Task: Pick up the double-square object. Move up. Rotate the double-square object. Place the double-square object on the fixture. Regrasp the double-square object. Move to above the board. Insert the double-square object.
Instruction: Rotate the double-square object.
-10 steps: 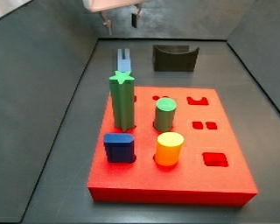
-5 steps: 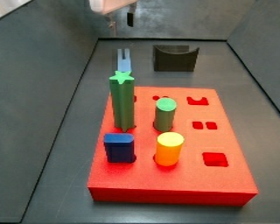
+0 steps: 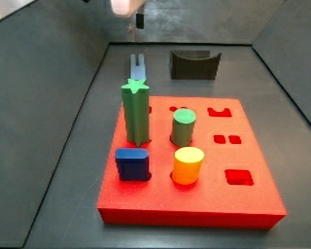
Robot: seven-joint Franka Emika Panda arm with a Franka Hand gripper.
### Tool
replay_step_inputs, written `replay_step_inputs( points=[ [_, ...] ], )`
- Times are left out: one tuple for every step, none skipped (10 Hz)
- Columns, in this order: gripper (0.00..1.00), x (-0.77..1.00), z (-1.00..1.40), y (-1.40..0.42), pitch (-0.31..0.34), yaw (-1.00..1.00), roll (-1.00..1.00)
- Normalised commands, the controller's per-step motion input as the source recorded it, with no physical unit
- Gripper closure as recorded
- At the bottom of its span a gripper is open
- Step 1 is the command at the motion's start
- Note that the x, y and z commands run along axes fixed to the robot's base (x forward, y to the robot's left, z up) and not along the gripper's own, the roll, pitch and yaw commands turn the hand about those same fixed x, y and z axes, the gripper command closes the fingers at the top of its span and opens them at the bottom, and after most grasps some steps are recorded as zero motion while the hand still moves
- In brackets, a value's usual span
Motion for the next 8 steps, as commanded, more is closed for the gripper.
replay_step_inputs(
  points=[
    [0.0, 0.03, -0.04, 0.0, -0.006, 1.0, 0.0],
    [0.0, 0.03, -0.04, 0.0, -0.006, 1.0, 0.0],
    [0.0, 0.03, -0.04, 0.0, -0.007, 1.0, 0.0],
    [0.0, 0.03, -0.04, 0.0, -0.007, 1.0, 0.0],
    [0.0, 0.03, -0.04, 0.0, -0.007, 1.0, 0.0],
    [0.0, 0.03, -0.04, 0.0, -0.007, 1.0, 0.0],
    [0.0, 0.03, -0.04, 0.0, -0.008, 1.0, 0.0],
    [0.0, 0.03, -0.04, 0.0, -0.008, 1.0, 0.0]
  ],
)
